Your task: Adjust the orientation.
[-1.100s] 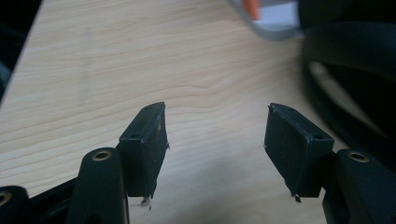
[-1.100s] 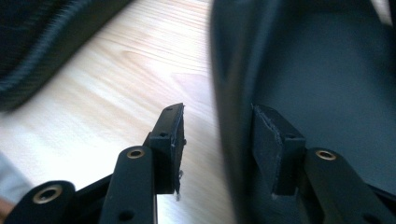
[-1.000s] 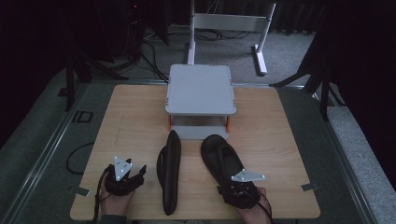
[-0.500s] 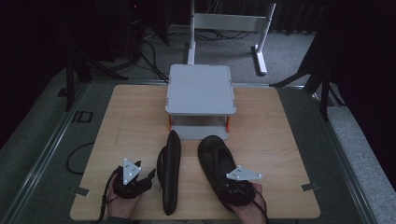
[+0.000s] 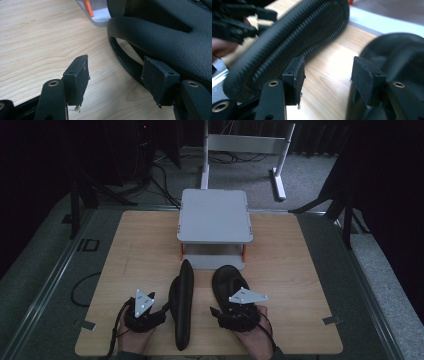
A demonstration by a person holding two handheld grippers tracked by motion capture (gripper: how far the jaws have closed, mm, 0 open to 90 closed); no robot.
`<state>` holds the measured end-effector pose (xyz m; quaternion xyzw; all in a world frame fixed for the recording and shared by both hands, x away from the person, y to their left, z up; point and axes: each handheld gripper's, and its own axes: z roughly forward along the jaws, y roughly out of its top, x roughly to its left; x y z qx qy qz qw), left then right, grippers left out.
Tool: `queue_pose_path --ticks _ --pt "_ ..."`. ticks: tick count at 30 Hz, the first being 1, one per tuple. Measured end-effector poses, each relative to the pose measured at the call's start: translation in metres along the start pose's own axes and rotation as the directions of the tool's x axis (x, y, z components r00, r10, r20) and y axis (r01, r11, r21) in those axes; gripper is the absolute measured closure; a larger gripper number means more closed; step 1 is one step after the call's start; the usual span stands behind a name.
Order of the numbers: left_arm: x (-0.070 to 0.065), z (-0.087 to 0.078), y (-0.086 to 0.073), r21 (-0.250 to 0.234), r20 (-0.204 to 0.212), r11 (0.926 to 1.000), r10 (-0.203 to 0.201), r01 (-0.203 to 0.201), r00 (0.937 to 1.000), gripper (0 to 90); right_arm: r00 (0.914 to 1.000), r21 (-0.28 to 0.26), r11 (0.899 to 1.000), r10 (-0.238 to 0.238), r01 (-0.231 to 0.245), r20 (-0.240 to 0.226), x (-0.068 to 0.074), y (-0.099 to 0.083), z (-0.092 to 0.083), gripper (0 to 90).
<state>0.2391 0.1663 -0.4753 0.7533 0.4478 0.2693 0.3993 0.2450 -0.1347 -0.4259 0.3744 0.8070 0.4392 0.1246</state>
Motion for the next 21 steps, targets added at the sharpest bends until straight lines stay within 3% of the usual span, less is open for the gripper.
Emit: queue_pose_path --ticks 5,7,11,15,21 --pt "-0.007 0.004 0.003 0.000 0.018 0.9998 0.021 -0.021 0.9996 38.4 0.9980 -0.027 0.999 0.028 -0.030 -0.056 0.001 0.012 0.006 42.1" --pt "-0.010 0.006 0.003 0.003 0.027 0.9996 0.027 -0.027 0.9993 38.4 0.9929 -0.031 0.997 0.061 -0.065 -0.101 -0.001 0.016 0.010 42.4" --pt "-0.016 0.010 0.003 0.013 0.044 0.9990 0.043 -0.044 0.9981 38.4 0.9829 -0.014 0.993 0.112 -0.116 -0.146 -0.005 0.020 0.021 42.6" --pt "-0.022 0.013 0.005 0.009 0.072 0.9987 0.049 -0.050 0.9962 38.7 0.9780 -0.025 0.988 0.146 -0.152 -0.149 -0.007 0.019 0.024 42.7" --pt "-0.035 0.020 0.008 0.007 0.105 0.9968 0.079 -0.080 0.9914 38.8 0.9787 -0.044 0.989 0.136 -0.144 -0.154 -0.007 0.025 0.023 42.8"
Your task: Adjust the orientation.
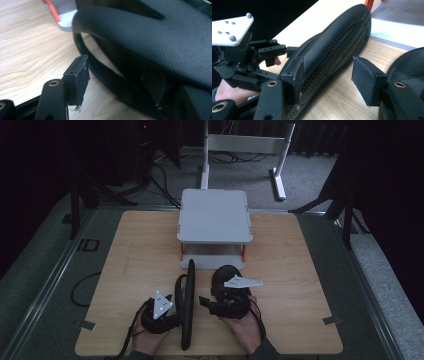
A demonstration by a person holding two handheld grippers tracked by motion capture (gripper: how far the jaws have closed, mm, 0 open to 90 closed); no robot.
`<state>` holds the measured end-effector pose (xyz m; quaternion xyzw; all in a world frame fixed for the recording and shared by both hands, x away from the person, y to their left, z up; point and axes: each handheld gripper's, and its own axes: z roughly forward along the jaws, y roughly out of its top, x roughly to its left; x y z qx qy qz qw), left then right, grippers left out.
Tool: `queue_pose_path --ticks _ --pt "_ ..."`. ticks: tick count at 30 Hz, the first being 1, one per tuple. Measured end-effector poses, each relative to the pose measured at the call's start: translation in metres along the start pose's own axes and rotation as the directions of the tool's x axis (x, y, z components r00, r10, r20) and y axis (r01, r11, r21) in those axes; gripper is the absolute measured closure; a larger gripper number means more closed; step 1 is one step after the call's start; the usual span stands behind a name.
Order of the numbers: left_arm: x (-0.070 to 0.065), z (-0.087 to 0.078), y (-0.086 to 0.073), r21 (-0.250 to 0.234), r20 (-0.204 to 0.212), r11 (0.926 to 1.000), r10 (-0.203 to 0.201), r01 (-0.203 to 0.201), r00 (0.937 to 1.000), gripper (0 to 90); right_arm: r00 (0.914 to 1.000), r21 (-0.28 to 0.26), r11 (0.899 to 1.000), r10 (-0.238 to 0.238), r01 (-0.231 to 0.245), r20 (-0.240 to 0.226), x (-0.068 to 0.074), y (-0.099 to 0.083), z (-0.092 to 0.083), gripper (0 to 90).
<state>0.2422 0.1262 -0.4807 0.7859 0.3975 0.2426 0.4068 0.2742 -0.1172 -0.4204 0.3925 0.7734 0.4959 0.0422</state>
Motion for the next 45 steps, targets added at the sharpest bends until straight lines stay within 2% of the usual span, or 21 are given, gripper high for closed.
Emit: queue_pose_path --ticks 7,8,9,11,12,13,15,17,19,21,22,23,28,31,33,36,38,39,42,44,45 --pt "-0.010 0.007 0.002 0.012 0.024 0.9994 0.033 -0.033 0.9992 39.0 0.9999 0.022 1.000 0.007 -0.007 -0.011 -0.001 0.000 0.009 43.3" --pt "-0.010 0.007 0.001 0.009 0.037 0.9994 0.033 -0.033 0.9988 39.0 0.9999 0.041 0.999 0.015 -0.015 -0.006 -0.003 -0.001 0.011 45.4" --pt "-0.010 0.007 0.002 -0.006 0.072 0.9999 0.010 -0.009 0.9973 36.3 0.9995 0.057 0.998 0.030 -0.030 -0.006 -0.005 -0.003 0.014 45.6" --pt "-0.013 0.009 0.003 0.014 0.039 0.9991 0.038 -0.039 0.9985 39.0 0.9992 0.064 0.997 0.039 -0.038 -0.010 -0.009 -0.006 0.017 48.3" --pt "-0.014 0.009 0.003 0.015 0.045 0.9992 0.036 -0.037 0.9984 38.8 0.9994 0.057 0.998 0.034 -0.033 -0.010 -0.009 -0.007 0.016 48.3" --pt "-0.015 0.010 0.002 0.023 0.043 0.9990 0.038 -0.039 0.9984 38.8 0.9997 0.053 0.998 0.023 -0.023 0.003 -0.008 -0.008 0.015 47.9" --pt "-0.016 0.011 0.002 0.027 0.048 0.9989 0.037 -0.039 0.9982 38.8 0.9976 0.046 0.999 -0.019 0.016 0.067 -0.004 -0.009 0.012 44.0" --pt "-0.017 0.012 0.002 0.024 0.058 0.9990 0.036 -0.038 0.9977 38.8 0.9909 0.043 0.998 -0.053 0.048 0.124 -0.002 -0.011 0.010 41.5" --pt "-0.018 0.012 0.002 0.023 0.071 0.9992 0.032 -0.033 0.9970 38.9 0.9830 0.070 0.995 -0.080 0.069 0.166 -0.002 -0.012 0.013 40.3" --pt "-0.019 0.012 0.002 0.026 0.075 0.9990 0.033 -0.035 0.9966 38.9 0.9829 0.098 0.993 -0.084 0.068 0.164 -0.004 -0.012 0.021 39.8" --pt "-0.019 0.013 0.001 0.029 0.084 0.9990 0.030 -0.033 0.9960 39.7 0.9792 0.109 0.992 -0.087 0.068 0.183 -0.006 -0.012 0.025 41.2" --pt "-0.019 0.014 0.001 0.032 0.094 0.9991 0.025 -0.028 0.9952 40.9 0.9796 0.118 0.992 -0.073 0.051 0.187 -0.009 -0.012 0.028 41.8" --pt "-0.018 0.020 0.001 0.044 0.127 0.9990 -0.018 0.012 0.9917 49.5 0.9805 0.145 0.989 -0.049 0.021 0.190 -0.018 -0.012 0.037 53.0" --pt "-0.017 0.020 0.002 0.048 0.109 0.9984 -0.035 0.030 0.9935 56.3 0.9830 0.136 0.991 -0.027 0.002 0.182 -0.020 -0.013 0.037 55.7" --pt "-0.015 0.019 0.002 0.043 0.124 0.9975 -0.062 0.057 0.9904 58.9 0.9839 0.130 0.992 -0.017 -0.006 0.178 -0.021 -0.013 0.036 57.3" --pt "-0.015 0.016 0.004 0.028 0.124 0.9974 -0.070 0.067 0.9898 60.0 0.9841 0.120 0.993 -0.014 -0.008 0.177 -0.021 -0.013 0.036 59.2" --pt "-0.015 0.013 0.007 0.012 0.134 0.9968 -0.080 0.079 0.9877 61.2 0.9851 0.098 0.995 0.006 -0.023 0.172 -0.023 -0.013 0.032 62.6" --pt "-0.015 0.009 0.012 -0.008 0.146 0.9961 -0.086 0.088 0.9855 61.3 0.9843 0.073 0.997 0.009 -0.022 0.176 -0.023 -0.010 0.027 65.0" --pt "-0.017 0.005 0.018 -0.024 0.157 0.9962 -0.079 0.083 0.9845 60.5 0.9850 0.045 0.999 0.009 -0.017 0.172 -0.022 -0.005 0.020 66.8" --pt "-0.022 -0.001 0.026 -0.065 0.174 0.9950 -0.063 0.076 0.9828 55.7 0.9872 0.020 1.000 0.020 -0.023 0.158 -0.023 0.003 0.010 67.8" --pt "-0.022 -0.001 0.026 -0.065 0.174 0.9950 -0.063 0.076 0.9828 53.8 0.9872 0.020 1.000 0.020 -0.023 0.158 -0.023 0.003 0.010 67.8"
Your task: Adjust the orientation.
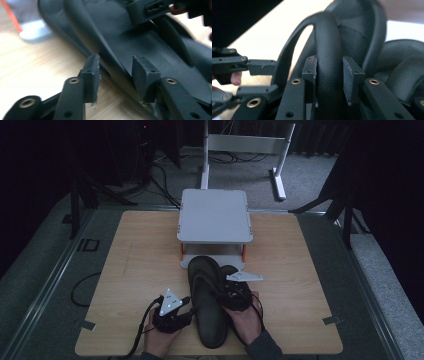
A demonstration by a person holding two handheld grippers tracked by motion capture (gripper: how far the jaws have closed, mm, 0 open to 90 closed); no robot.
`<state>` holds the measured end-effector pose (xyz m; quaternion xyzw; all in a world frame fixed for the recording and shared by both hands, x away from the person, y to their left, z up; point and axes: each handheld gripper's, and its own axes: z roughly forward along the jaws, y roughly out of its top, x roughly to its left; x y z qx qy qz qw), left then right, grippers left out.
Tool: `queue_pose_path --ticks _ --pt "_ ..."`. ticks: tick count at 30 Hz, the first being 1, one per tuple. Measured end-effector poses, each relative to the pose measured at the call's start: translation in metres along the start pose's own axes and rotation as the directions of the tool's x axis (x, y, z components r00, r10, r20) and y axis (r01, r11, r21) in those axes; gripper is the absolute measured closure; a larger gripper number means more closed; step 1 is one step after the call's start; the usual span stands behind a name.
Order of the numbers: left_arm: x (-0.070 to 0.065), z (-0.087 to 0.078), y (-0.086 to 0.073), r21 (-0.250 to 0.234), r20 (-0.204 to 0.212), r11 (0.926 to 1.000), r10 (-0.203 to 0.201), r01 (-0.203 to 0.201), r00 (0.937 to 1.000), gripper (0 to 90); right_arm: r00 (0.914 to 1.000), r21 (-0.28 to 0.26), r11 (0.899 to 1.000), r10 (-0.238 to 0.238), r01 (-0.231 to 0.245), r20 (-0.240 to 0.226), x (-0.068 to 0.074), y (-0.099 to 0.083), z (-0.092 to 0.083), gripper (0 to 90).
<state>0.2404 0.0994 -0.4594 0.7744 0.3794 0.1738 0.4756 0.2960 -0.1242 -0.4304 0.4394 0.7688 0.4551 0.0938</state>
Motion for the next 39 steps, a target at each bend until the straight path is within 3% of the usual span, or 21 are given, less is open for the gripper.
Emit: queue_pose_path --ticks 4,7,8,13,23,24,25,32,39 --pt "-0.006 -0.006 0.009 -0.052 0.007 0.9986 0.009 -0.008 0.9999 49.9 0.9999 -0.011 1.000 0.009 -0.009 0.007 -0.007 0.004 -0.008 67.9" --pt "-0.007 -0.014 0.012 -0.090 0.018 0.9959 0.008 -0.006 0.9998 48.2 0.9982 -0.024 0.998 0.058 -0.058 -0.016 -0.018 0.003 -0.016 68.0" --pt "-0.007 -0.017 0.012 -0.098 0.014 0.9952 0.010 -0.008 0.9999 47.7 0.9961 -0.035 0.996 0.083 -0.084 -0.030 -0.026 0.003 -0.024 68.0" --pt "-0.002 -0.026 0.012 -0.104 -0.015 0.9944 0.020 -0.021 0.9997 46.8 0.9918 -0.056 0.991 0.116 -0.119 -0.053 -0.044 0.006 -0.044 68.0" --pt "0.008 -0.026 0.004 -0.078 -0.049 0.9969 0.001 -0.005 0.9988 46.3 0.9843 -0.089 0.981 0.167 -0.172 -0.056 -0.113 0.007 -0.093 68.0" --pt "0.009 -0.026 0.003 -0.074 -0.054 0.9972 0.002 -0.006 0.9985 46.3 0.9840 -0.089 0.981 0.172 -0.175 -0.048 -0.127 0.005 -0.101 68.0" --pt "0.009 -0.026 0.003 -0.074 -0.054 0.9972 0.002 -0.006 0.9985 46.3 0.9840 -0.089 0.981 0.172 -0.175 -0.048 -0.127 0.005 -0.101 68.0" --pt "0.010 -0.025 0.002 -0.063 -0.065 0.9980 0.003 -0.007 0.9979 46.2 0.9826 -0.078 0.980 0.179 -0.182 -0.050 -0.166 -0.006 -0.118 68.0" --pt "0.013 -0.023 -0.002 -0.050 -0.075 0.9987 -0.002 -0.002 0.9972 46.1 0.9823 -0.039 0.983 0.179 -0.182 -0.054 -0.184 -0.018 -0.107 67.9"
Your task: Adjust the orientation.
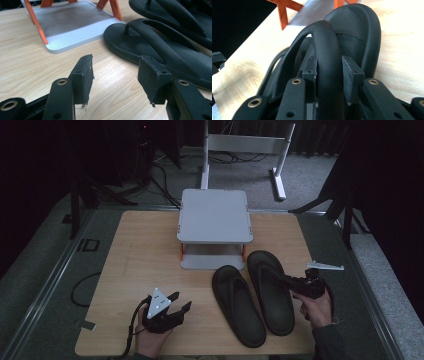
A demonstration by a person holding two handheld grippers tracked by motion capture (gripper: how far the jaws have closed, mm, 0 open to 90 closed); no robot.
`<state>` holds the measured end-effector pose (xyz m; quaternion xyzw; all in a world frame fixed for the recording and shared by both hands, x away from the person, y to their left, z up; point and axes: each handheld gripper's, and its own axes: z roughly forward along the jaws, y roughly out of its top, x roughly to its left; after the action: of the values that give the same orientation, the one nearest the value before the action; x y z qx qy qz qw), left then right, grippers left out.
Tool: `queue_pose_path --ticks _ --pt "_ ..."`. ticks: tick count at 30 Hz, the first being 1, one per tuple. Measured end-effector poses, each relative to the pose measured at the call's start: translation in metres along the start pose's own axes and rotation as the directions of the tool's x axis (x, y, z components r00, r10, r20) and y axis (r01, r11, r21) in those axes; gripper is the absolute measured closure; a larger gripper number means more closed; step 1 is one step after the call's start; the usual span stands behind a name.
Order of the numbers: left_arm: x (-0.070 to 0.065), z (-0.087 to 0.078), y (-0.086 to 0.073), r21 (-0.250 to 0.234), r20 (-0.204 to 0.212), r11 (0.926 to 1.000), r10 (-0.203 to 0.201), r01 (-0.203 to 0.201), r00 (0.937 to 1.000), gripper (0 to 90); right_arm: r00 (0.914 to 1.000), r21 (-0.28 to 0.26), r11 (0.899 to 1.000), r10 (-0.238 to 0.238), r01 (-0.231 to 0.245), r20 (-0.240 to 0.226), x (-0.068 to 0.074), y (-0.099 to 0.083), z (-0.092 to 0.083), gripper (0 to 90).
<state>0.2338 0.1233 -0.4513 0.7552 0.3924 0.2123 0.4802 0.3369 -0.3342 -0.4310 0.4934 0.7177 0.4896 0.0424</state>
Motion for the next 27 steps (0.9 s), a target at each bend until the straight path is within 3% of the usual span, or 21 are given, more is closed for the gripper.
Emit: queue_pose_path --ticks 9,14,18,22,25,26,27 --pt "0.002 0.000 -0.003 0.007 -0.008 0.9999 -0.007 0.007 0.9999 46.1 0.9994 0.073 0.997 0.028 -0.026 -0.021 -0.019 -0.014 0.021 67.9" --pt "0.004 0.001 -0.004 0.023 -0.012 0.9997 -0.005 0.005 0.9999 45.4 0.9992 0.094 0.995 0.038 -0.038 -0.005 -0.028 -0.019 0.025 67.8" --pt "0.005 0.001 -0.006 0.027 -0.019 0.9995 -0.014 0.015 0.9997 45.0 0.9995 0.110 0.994 0.017 -0.020 0.025 -0.029 -0.021 0.026 67.5" --pt "0.007 0.001 -0.007 0.031 -0.025 0.9994 -0.013 0.014 0.9996 44.8 0.9949 0.107 0.994 -0.018 0.007 0.100 -0.024 -0.019 0.025 56.1" --pt "0.008 0.001 -0.008 0.033 -0.032 0.9994 -0.013 0.014 0.9994 44.6 0.9844 0.063 0.997 -0.047 0.037 0.169 -0.012 -0.013 0.016 51.2" --pt "0.008 0.001 -0.009 0.033 -0.032 0.9993 -0.014 0.015 0.9994 44.5 0.9763 0.031 0.997 -0.070 0.065 0.205 0.000 -0.010 0.010 50.5" --pt "0.009 0.000 -0.009 0.033 -0.034 0.9993 -0.015 0.016 0.9993 44.5 0.9763 0.031 0.997 -0.070 0.065 0.205 0.000 -0.010 0.010 50.5"
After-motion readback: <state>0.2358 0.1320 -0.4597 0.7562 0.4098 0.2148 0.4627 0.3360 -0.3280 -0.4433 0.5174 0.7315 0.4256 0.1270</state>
